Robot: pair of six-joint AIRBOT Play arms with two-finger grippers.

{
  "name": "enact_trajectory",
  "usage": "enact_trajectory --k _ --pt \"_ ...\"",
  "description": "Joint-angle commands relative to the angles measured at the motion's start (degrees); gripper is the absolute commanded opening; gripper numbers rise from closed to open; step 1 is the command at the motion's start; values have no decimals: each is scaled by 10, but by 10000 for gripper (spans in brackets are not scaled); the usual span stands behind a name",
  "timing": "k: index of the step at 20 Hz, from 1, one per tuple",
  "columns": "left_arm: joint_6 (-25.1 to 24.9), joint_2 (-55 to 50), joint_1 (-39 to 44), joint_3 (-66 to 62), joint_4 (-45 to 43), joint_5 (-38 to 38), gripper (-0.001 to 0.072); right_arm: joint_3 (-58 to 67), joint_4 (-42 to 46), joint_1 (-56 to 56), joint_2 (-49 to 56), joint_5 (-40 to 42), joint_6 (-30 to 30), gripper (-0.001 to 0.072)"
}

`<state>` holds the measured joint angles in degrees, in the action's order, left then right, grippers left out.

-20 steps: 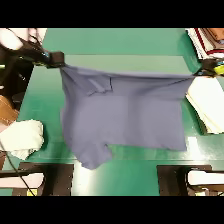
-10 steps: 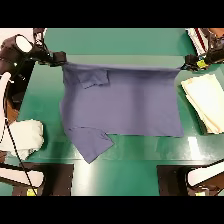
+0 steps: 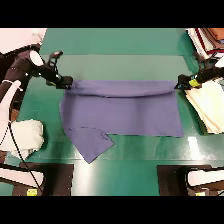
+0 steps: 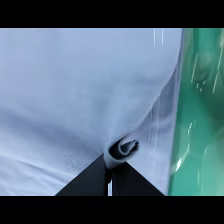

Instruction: Fold the shirts.

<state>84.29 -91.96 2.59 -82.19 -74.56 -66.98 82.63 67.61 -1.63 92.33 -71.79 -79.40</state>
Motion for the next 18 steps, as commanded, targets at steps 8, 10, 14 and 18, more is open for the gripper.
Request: enact_trajectory --k 8,10,14,18 --pt "23 138 -39 98 -31 -64 457 -79 -5 -21 -95 -48 6 380" --pt "44 210 -39 172 -30 -83 457 -125 -6 -34 -148 -52 6 380" --pt "68 337 -39 356 34 -90 457 -194 -6 -35 -232 -31 6 380" --pt "68 376 -33 492 128 -64 458 -212 -8 -24 -268 -10 6 380"
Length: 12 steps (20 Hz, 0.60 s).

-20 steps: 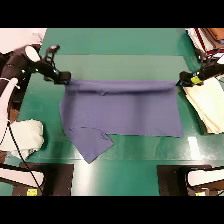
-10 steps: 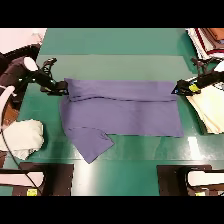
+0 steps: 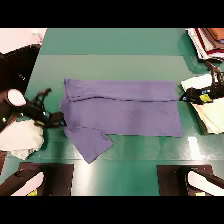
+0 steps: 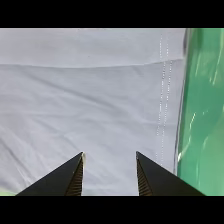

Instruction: Fold the shirts.

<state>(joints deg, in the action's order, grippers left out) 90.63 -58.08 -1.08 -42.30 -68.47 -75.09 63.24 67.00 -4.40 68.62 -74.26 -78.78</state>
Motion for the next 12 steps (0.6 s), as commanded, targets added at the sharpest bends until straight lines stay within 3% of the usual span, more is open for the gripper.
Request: enact_trajectory --k 1,10,12 --pt "5 37 8 113 82 34 458 -18 -11 4 -34 17 0 380" --pt "22 37 79 172 102 127 456 -18 -31 4 -42 16 0 380" --pt "20 37 79 173 100 137 223 -18 -31 4 -42 16 0 379"
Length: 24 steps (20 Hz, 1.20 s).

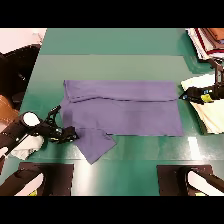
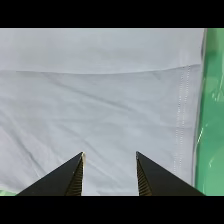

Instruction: Fold the shirts.

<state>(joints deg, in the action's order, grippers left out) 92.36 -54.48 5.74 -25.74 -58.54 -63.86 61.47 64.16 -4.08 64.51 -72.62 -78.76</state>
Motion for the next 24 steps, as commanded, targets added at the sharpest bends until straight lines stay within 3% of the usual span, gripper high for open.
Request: enact_trajectory --k 1,2,3,7,10,12,14,16,18,19,20,21,24 --pt "3 1 11 7 1 33 133 0 -2 0 -1 0 0 380" --pt "3 1 10 7 2 43 39 0 -2 0 -1 0 0 380" --pt "4 1 10 6 4 51 25 0 -1 0 -1 -5 0 380" --pt "2 20 10 -37 -3 27 25 -19 5 -66 -7 -85 22 379" --pt "2 46 10 -77 -6 4 25 -114 37 -160 -36 -93 24 386" --pt "2 49 10 -90 -5 0 25 -190 47 -224 -43 -87 24 593" --pt "2 48 10 -90 -6 4 25 -245 22 -262 -26 -78 24 584" --pt "2 48 10 -90 -6 2 25 -278 -20 -263 0 -54 24 501" --pt "2 48 10 -90 -6 -1 25 -289 -40 -240 33 -28 25 501" --pt "2 48 10 -90 -6 0 25 -288 -46 -221 49 -14 25 460" --pt "2 48 10 -90 -7 -1 25 -282 -46 -203 59 0 25 366" --pt "2 48 10 -90 -10 -1 25 -273 -46 -180 66 15 25 354" --pt "2 49 10 -90 -36 -30 24 -242 -39 -137 59 19 26 66"
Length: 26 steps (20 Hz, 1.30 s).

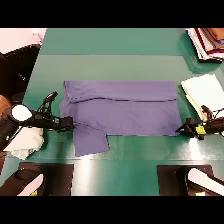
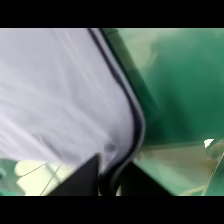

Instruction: Fold the shirts.

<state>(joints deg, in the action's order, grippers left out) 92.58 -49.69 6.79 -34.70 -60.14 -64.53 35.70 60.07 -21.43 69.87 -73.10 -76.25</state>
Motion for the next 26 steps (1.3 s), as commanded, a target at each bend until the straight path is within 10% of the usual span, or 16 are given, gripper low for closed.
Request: enact_trajectory --k 1,12,26 --pt "0 1 0 -3 -29 -42 23 24 3 45 -8 14 0 14" --pt "55 171 0 -52 -79 -269 24 40 143 62 -283 -189 -10 13" --pt "-31 -220 -2 -297 -175 76 25 360 97 200 89 -61 -45 13"
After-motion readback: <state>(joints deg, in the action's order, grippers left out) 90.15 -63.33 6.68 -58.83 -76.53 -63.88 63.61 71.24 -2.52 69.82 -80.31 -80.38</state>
